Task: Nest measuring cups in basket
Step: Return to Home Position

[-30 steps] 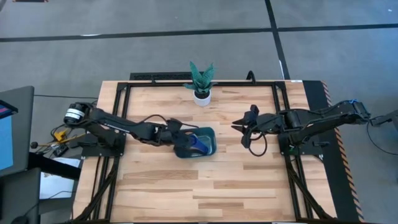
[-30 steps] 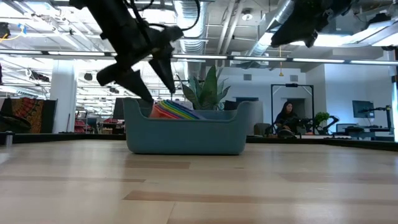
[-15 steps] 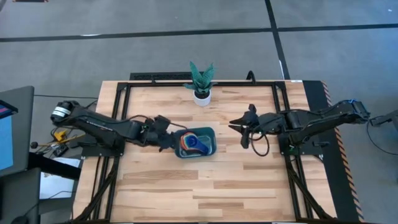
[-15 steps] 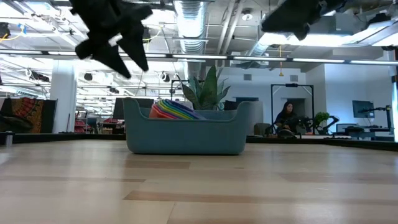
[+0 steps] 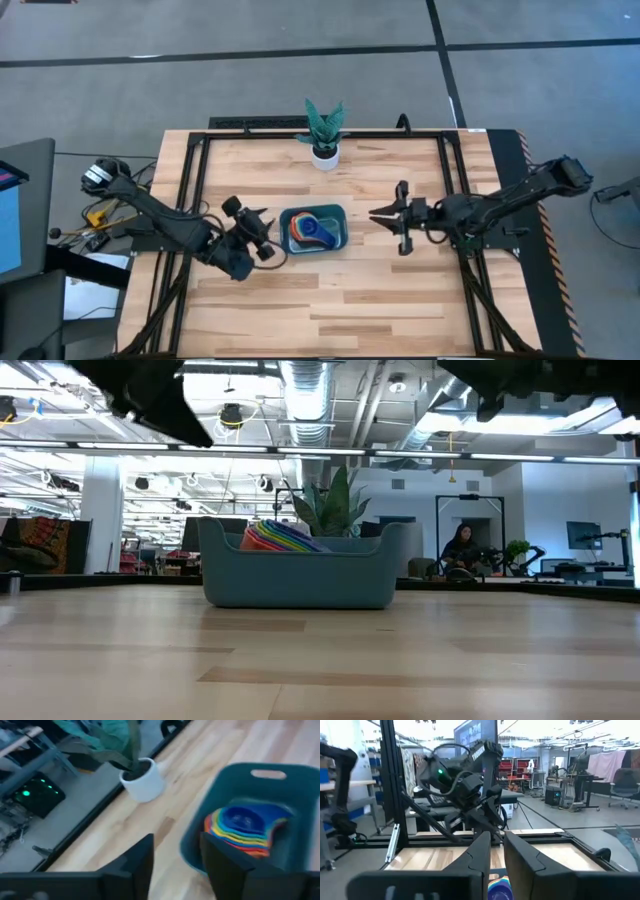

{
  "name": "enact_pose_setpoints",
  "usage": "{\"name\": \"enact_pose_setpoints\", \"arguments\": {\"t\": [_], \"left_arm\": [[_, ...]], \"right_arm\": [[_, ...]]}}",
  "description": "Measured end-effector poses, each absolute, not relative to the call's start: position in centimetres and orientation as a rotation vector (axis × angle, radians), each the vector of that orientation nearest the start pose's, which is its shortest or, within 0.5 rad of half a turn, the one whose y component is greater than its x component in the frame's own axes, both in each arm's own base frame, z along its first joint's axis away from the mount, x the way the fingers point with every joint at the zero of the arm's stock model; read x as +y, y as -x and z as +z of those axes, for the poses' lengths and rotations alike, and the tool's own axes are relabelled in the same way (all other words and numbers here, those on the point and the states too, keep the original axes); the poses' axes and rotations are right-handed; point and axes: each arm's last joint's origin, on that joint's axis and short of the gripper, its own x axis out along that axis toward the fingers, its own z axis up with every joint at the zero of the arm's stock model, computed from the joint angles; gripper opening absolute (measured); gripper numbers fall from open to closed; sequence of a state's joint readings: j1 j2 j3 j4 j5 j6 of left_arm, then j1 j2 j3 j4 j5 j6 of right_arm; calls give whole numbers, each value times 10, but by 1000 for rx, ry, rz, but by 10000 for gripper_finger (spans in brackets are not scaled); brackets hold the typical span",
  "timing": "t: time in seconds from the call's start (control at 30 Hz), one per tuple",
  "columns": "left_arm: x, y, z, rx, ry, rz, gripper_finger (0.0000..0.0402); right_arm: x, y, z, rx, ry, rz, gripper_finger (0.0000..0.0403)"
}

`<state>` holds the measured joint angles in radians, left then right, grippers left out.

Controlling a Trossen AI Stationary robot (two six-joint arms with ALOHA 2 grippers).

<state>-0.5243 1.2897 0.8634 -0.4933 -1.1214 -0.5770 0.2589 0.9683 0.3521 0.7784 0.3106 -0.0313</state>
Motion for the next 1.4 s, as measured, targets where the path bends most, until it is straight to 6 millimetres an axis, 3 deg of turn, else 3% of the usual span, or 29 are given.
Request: {"name": "enact_pose_setpoints", "arguments": {"t": [0.2,0.43,0.67,1.0,1.4], "left_arm": [[-82,-194,232,377,-121,722,78],[-62,-154,223,193,-30,606,7],[-42,-123,216,-37,-39,405,6],[-23,-89,196,-202,-29,418,1],[-20,-83,192,-179,-62,406,0]], "right_arm": [[31,-170,241,-199,-48,-37,57],[17,-145,232,-208,-66,-73,12],[14,-136,218,-70,-77,-73,21],[12,-120,221,-101,-60,-63,14],[7,-102,192,-192,-103,-56,11]]}}
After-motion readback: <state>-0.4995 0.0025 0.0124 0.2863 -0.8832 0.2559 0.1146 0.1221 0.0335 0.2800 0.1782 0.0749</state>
